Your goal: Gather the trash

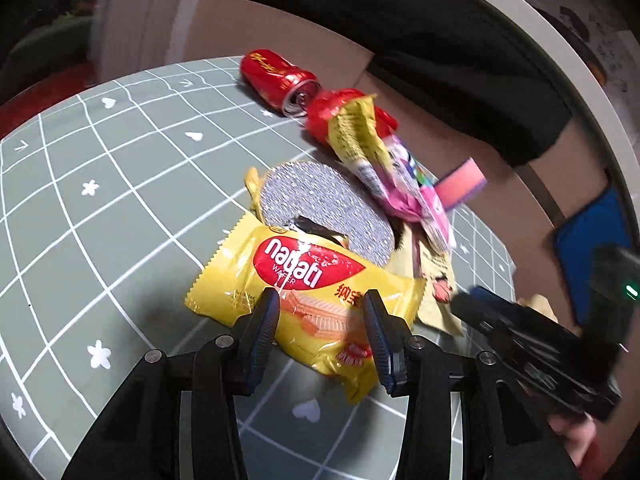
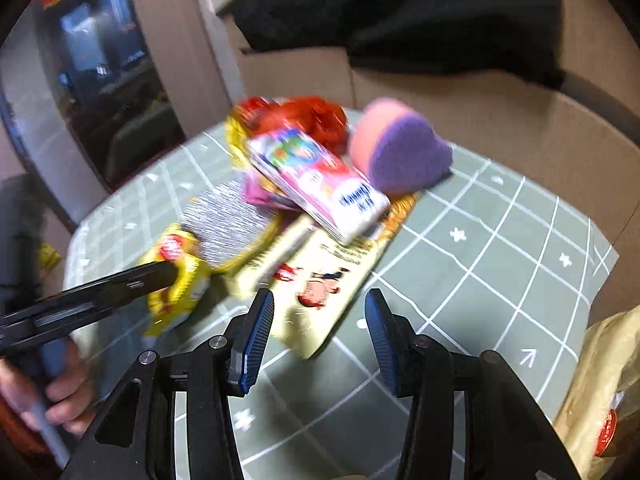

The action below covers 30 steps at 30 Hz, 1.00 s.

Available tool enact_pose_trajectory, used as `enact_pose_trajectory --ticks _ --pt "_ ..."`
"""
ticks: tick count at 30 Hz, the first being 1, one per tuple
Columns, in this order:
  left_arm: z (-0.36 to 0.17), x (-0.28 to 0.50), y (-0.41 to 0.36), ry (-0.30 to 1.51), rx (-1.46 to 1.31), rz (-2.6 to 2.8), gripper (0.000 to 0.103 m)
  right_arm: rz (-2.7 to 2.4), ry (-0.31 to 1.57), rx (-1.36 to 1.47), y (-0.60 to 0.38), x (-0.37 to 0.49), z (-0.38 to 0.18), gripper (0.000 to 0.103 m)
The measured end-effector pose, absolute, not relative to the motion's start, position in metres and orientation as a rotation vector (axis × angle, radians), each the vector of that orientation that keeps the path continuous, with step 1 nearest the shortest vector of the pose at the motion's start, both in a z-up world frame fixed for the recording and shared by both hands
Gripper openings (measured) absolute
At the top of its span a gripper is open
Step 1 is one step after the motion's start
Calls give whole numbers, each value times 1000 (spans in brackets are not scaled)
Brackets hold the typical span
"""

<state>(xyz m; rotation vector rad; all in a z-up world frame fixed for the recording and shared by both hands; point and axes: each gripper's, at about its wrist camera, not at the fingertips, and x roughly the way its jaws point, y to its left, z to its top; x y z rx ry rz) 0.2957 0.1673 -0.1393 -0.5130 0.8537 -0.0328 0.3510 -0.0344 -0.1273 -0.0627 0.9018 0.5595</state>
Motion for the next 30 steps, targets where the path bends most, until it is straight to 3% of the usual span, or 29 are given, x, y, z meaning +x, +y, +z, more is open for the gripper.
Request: enact_pose_trajectory --ticks 4,5,6,12,22,24,27,30 --pt "-139 295 163 865 -509 -67 43 527 927 -54 -30 365 -144 40" --pt "-138 295 162 868 -510 -74 43 529 921 -78 -28 364 -145 23" --pt "-138 294 161 870 -512 -80 43 523 923 -119 -24 362 -145 14" --pt "-137 290 142 892 -488 -160 43 531 935 -213 -38 338 -144 4" --pt "-122 278 100 904 -455 -345 43 412 955 -62 -137 294 -137 8" --pt "-116 273 105 861 -460 -280 44 419 916 -2 -146 289 -131 13" --pt "-111 261 123 793 -528 -128 46 446 856 78 -151 285 -123 38" --pt "-110 263 134 776 -542 -55 48 479 819 98 -145 286 -117 38"
